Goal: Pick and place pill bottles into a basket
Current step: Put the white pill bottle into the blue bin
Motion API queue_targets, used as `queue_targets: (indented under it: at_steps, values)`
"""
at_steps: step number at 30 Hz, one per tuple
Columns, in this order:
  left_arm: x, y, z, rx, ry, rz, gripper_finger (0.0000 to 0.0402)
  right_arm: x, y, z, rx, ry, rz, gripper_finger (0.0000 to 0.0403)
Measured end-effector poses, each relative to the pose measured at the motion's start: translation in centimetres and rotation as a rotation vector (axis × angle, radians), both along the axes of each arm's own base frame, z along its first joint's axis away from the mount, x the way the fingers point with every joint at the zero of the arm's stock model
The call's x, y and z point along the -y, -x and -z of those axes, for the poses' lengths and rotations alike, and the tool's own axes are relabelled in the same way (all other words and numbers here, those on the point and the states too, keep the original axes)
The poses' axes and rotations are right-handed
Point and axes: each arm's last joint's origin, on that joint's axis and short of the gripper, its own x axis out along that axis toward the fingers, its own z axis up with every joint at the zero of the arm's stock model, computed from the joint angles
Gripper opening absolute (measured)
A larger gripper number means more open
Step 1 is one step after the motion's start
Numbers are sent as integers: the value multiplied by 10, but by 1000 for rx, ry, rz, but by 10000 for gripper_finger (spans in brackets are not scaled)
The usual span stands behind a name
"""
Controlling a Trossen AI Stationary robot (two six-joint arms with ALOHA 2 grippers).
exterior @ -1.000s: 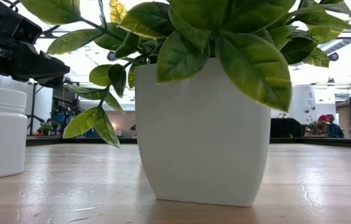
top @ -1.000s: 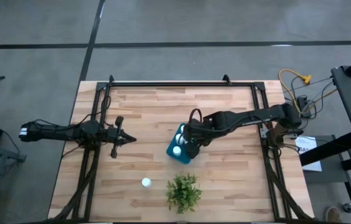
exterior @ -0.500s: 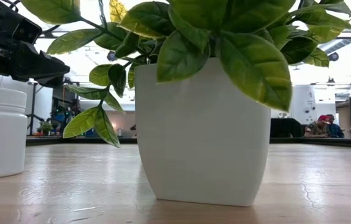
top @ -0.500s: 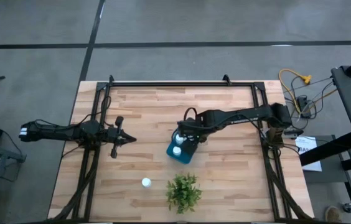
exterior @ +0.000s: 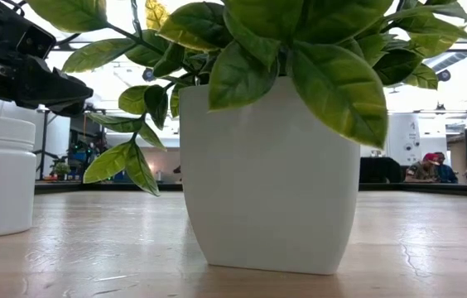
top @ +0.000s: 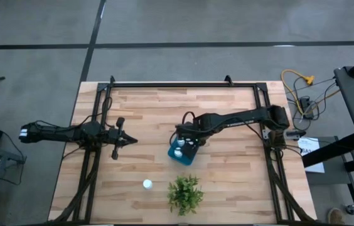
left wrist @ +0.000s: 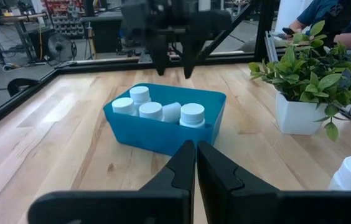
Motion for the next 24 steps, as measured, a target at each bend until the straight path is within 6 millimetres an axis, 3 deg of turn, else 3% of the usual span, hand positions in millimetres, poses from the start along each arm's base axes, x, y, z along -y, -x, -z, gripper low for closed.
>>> queue_targets:
  at_steps: [5,24]
  values:
    - [0,0,0,0,0,0,0,-1,-6,11,-15,-1,-28,269]
    - [0,0,0,0,0,0,0,1,-11,21,39,-9,-33,272]
